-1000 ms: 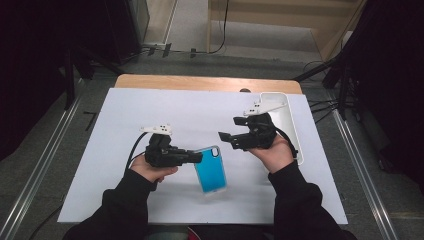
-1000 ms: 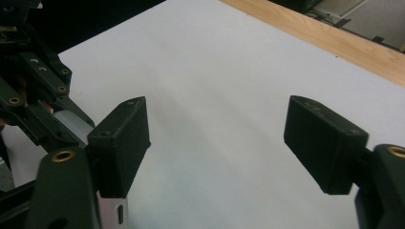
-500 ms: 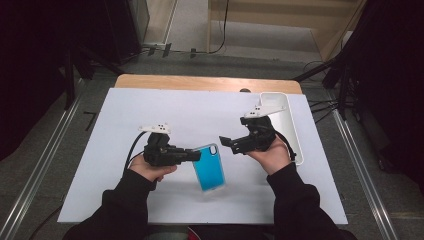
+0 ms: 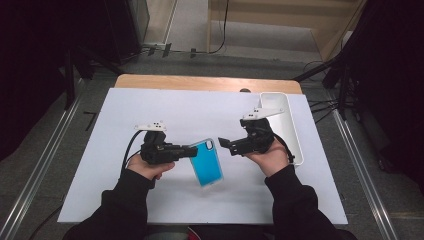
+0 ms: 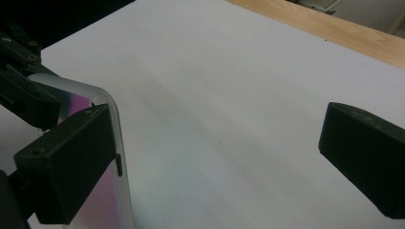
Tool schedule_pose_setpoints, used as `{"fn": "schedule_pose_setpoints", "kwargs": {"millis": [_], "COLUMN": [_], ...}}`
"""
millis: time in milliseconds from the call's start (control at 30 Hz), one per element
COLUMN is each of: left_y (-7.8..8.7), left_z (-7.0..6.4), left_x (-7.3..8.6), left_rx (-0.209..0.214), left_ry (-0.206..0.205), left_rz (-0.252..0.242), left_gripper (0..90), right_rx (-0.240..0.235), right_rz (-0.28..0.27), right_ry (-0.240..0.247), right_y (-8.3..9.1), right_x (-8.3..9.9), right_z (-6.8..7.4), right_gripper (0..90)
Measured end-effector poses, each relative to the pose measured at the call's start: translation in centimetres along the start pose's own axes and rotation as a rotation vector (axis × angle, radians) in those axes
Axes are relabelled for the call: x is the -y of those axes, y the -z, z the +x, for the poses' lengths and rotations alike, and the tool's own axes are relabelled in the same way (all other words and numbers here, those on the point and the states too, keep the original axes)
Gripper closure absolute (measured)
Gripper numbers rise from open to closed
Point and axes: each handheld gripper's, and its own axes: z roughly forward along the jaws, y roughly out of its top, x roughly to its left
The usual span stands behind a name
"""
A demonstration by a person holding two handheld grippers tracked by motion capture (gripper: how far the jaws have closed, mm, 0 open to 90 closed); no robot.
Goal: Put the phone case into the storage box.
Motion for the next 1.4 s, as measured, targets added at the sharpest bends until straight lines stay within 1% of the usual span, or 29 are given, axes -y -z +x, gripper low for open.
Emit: {"fn": "schedule_pose_setpoints", "kwargs": {"millis": [67,167,233,267,533,567,633,667,767,800,867,900,1033,1067,1200,1267,1400], "left_y": [0.1,0.4,0.6,0.6,1.4,1.5,1.7,1.8,2.1,2.2,2.3,2.3,2.4,2.4,2.5,2.4,2.3], "left_z": [0.1,0.1,0.2,0.2,0.5,0.6,0.6,0.6,0.5,0.5,0.5,0.5,0.5,0.6,0.5,0.5,0.4], "left_x": [0.0,-0.1,-0.1,-0.1,-0.1,-0.1,-0.1,-0.1,-0.2,-0.2,-0.2,-0.2,-0.2,-0.1,-0.1,-0.1,-0.1], "left_rx": [-0.009,-0.028,-0.048,-0.06,-0.148,-0.156,-0.175,-0.186,-0.212,-0.225,-0.245,-0.254,-0.287,-0.291,-0.307,-0.305,-0.32], "left_ry": [0.0,0.006,0.004,0.006,0.033,0.029,0.039,0.045,0.048,0.039,0.041,0.043,0.05,0.052,0.058,0.063,0.072], "left_rz": [-0.006,-0.03,-0.042,-0.048,-0.119,-0.126,-0.14,-0.149,-0.176,-0.182,-0.185,-0.196,-0.206,-0.216,-0.223,-0.229,-0.24], "left_gripper": [79.2,79.2,79.2,79.2,79.2,79.2,79.2,79.1,79.2,79.2,79.1,79.1,79.2,79.2,79.2,79.2,79.2], "right_rx": [0.008,0.012,0.018,0.012,0.022,0.02,0.014,0.02,0.01,0.004,0.002,0.001,-0.006,-0.006,-0.013,-0.016,-0.022], "right_rz": [-0.003,-0.012,-0.013,-0.01,-0.011,-0.01,-0.007,-0.009,-0.012,-0.009,-0.002,0.0,0.007,0.006,0.001,-0.001,-0.002], "right_ry": [0.004,-0.005,-0.002,0.003,0.005,0.008,0.007,0.008,0.001,-0.005,-0.005,0.001,-0.007,-0.004,-0.004,-0.004,-0.007], "right_y": [-0.1,-0.2,-0.3,-0.3,-0.9,-0.9,-1.1,-1.2,-1.4,-1.5,-1.7,-1.8,-2.0,-2.0,-2.3,-2.4,-2.6], "right_x": [0.1,0.2,0.2,0.3,0.5,0.5,0.6,0.6,0.8,0.8,0.9,1.0,1.1,1.1,1.3,1.3,1.4], "right_z": [0.1,0.2,0.3,0.4,1.1,1.1,1.2,1.3,1.3,1.4,1.5,1.5,1.6,1.7,1.8,1.9,2.2], "right_gripper": [0.0,0.0,0.0,0.0,0.0,0.0,0.0,0.0,0.0,0.0,0.0,0.0,0.0,0.0,0.0,0.0,0.0]}}
